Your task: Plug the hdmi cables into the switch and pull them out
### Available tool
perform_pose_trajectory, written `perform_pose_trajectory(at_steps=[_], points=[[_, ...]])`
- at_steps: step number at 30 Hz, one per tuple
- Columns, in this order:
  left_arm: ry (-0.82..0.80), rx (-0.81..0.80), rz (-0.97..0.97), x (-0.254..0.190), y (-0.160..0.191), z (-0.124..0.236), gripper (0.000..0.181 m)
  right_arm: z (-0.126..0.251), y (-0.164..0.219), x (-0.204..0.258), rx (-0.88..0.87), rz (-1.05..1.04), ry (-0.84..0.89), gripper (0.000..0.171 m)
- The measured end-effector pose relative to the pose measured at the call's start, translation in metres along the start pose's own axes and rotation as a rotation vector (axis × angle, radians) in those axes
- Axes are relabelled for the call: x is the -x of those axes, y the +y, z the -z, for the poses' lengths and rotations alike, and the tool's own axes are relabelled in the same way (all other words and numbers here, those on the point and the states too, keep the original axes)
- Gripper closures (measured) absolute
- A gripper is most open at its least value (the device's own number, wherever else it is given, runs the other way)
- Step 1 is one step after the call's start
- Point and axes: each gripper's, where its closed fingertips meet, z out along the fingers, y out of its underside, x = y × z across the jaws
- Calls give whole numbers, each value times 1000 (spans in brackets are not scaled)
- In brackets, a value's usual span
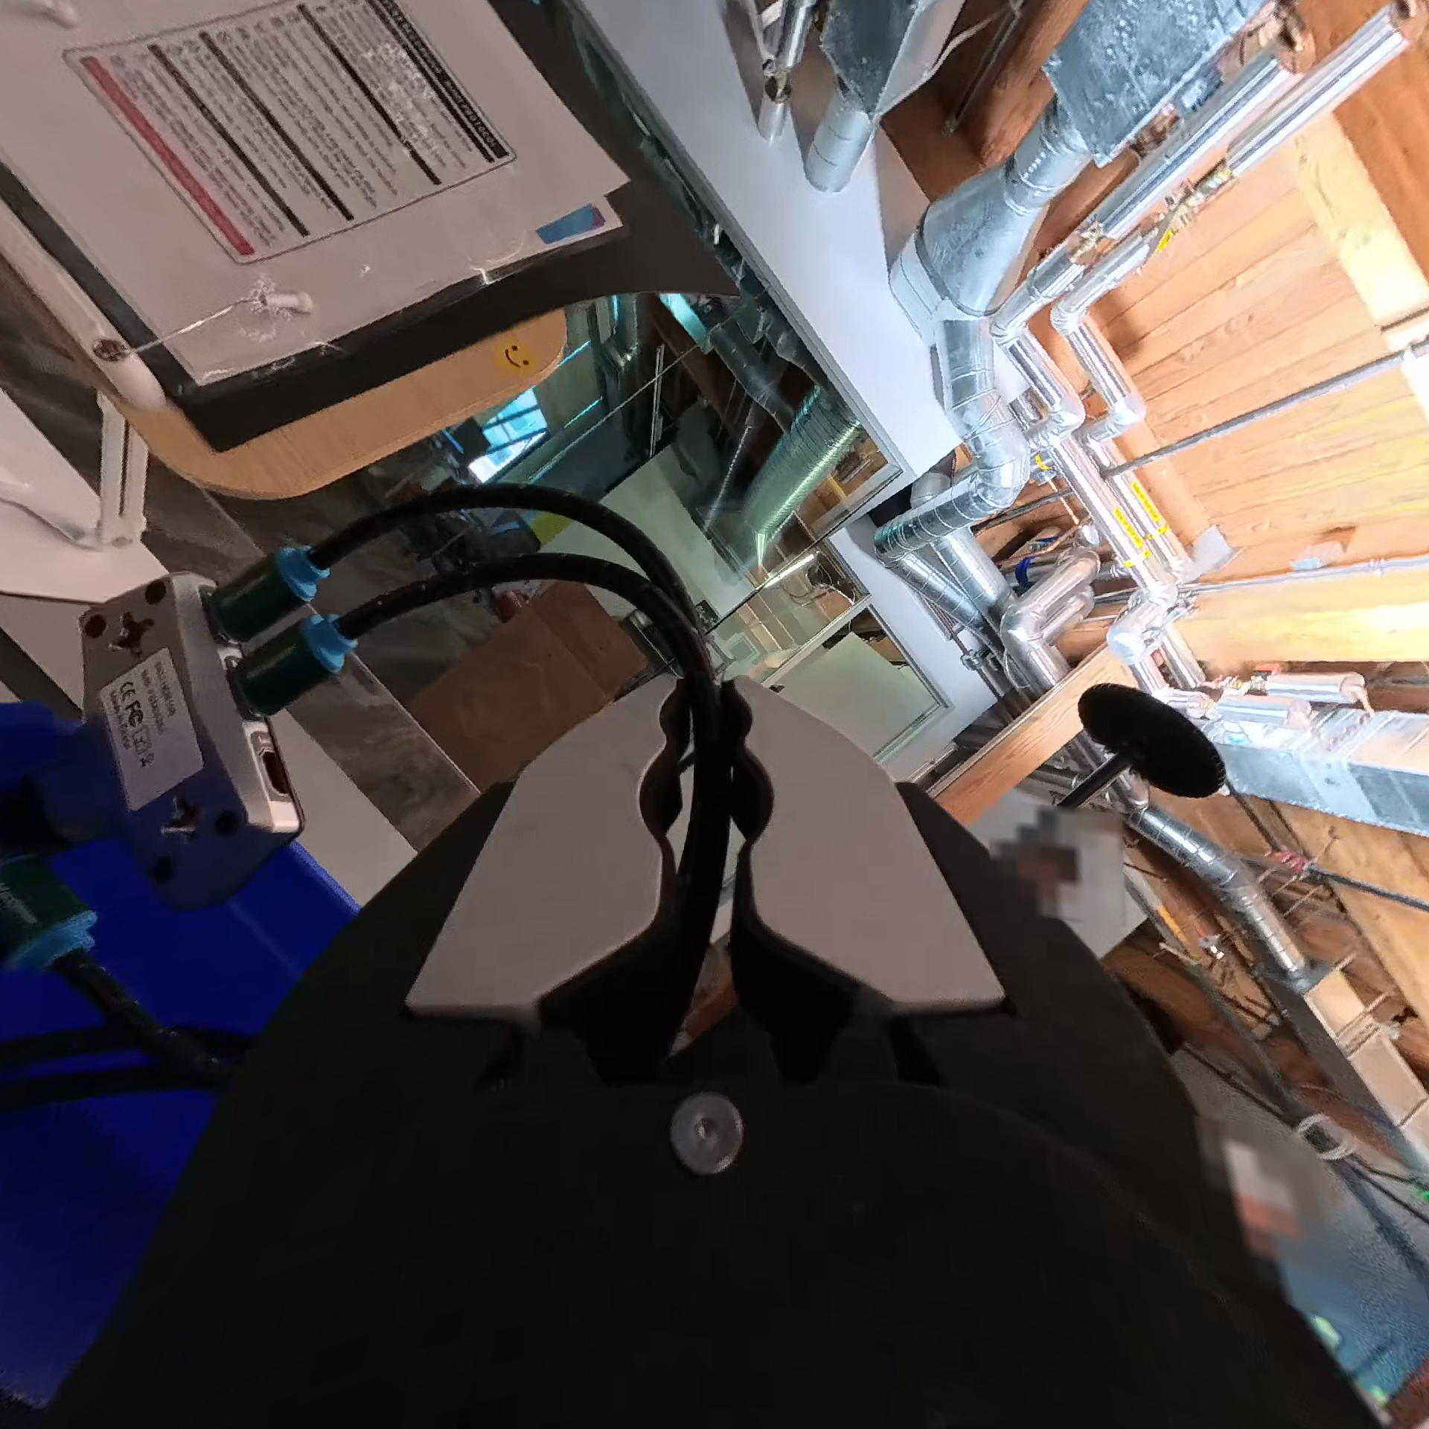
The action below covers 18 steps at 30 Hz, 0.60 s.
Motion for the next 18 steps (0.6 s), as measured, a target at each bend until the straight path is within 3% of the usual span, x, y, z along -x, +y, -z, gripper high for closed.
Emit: perform_pose_trajectory(at_steps=[7,11,14,18], points=[[11,-15,48,4,1,-3,167,17,22,9,74,-209,-98,164],[19,-23,82,6,1,-1,168,29,66,23,434,-392,-228,163],[22,-32,92,6,-1,0,168,49,69,29,543,-576,-370,162],[28,-27,80,2,-3,0,168,85,90,39,791,-480,-534,160]])
